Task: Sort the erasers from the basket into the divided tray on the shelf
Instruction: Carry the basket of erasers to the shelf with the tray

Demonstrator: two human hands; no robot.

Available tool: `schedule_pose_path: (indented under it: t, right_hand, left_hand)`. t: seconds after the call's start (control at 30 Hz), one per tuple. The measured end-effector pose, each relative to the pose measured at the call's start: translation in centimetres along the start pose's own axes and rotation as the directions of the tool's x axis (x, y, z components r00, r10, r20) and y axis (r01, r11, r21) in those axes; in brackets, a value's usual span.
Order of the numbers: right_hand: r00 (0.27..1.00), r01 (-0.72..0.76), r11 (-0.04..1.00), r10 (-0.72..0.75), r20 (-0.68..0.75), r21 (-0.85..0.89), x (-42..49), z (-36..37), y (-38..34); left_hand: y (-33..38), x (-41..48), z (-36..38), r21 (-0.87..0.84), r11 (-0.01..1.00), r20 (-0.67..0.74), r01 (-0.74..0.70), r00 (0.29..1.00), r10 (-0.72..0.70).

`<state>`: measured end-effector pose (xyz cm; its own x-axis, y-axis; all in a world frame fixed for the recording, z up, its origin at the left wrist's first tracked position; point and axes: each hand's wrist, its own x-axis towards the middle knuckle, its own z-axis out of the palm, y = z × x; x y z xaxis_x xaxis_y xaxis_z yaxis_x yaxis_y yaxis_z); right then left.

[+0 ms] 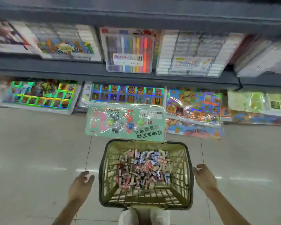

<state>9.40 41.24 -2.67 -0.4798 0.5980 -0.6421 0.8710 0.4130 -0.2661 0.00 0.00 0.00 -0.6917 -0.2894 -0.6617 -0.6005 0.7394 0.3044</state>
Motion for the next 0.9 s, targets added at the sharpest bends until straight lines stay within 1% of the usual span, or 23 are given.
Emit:
schedule_pose_path:
  t: [0.07, 0.13, 0.2, 0.27, 0.4, 0.5, 0.57, 0.73, 0.83, 0.9]
  right_hand:
    - [0.996, -0.094, 0.995, 0.094, -0.012, 0.032, 2.2, 3.3, 2.1]
    - [0.992, -0.124, 0.992, 0.124, 0.002, 0.013, 4.4, 6.0, 3.5]
    - [0.99, -0.14, 0.99, 0.14, 0.002, 0.022, 6.2, 8.5, 4.8]
    - [0.989, -0.143, 0.989, 0.144, -0.028, 0.042, 7.5, 9.9, 5.8]
    - [0.986, -0.134, 0.991, 0.134, -0.1, 0.014, 7.5, 10.2, 6.5]
    - [0.988, -0.119, 0.993, 0.117, -0.098, -0.019, 5.4, 9.2, 6.7]
    - [0.988, -0.137, 0.99, 0.134, -0.081, -0.04, 3.0, 7.9, 6.4]
    - [0.994, -0.107, 0.986, 0.106, -0.012, -0.126, -5.0, 3.0, 3.7]
    - [0.999, -0.026, 0.981, 0.033, 0.034, -0.191, -11.0, -0.8, 0.6]
    - [0.995, 0.061, 0.978, -0.045, 0.084, -0.199, -15.0, -3.2, -2.1]
  left_hand:
    - [-1.6, 2.6, 3.1, 0.008, 0.999, 0.041, 0.037, 0.998, -0.037]
    - [-2.6, 5.3, 5.9, -0.019, 0.998, 0.092, 0.052, 0.995, -0.05]
    - [-3.4, 7.3, 8.7, -0.107, 0.991, 0.118, 0.083, 0.99, -0.07]
    - [-3.6, 8.6, 10.6, -0.231, 0.968, 0.118, 0.101, 0.99, -0.075]
    - [-3.9, 9.1, 11.5, -0.389, 0.902, 0.132, 0.187, 0.98, -0.146]
    - [-4.9, 7.1, 10.1, -0.385, 0.896, 0.14, 0.22, 0.974, -0.178]
    - [-5.8, 4.8, 8.3, -0.409, 0.879, 0.147, 0.246, 0.968, -0.202]
    - [-8.5, -3.4, 1.1, -0.4, 0.871, 0.136, 0.285, 0.958, -0.251]
    - [-9.9, -9.9, -4.5, -0.433, 0.856, 0.059, 0.283, 0.956, -0.286]
    - [-10.9, -14.2, -8.5, -0.504, 0.815, 0.017, 0.285, 0.947, -0.321]
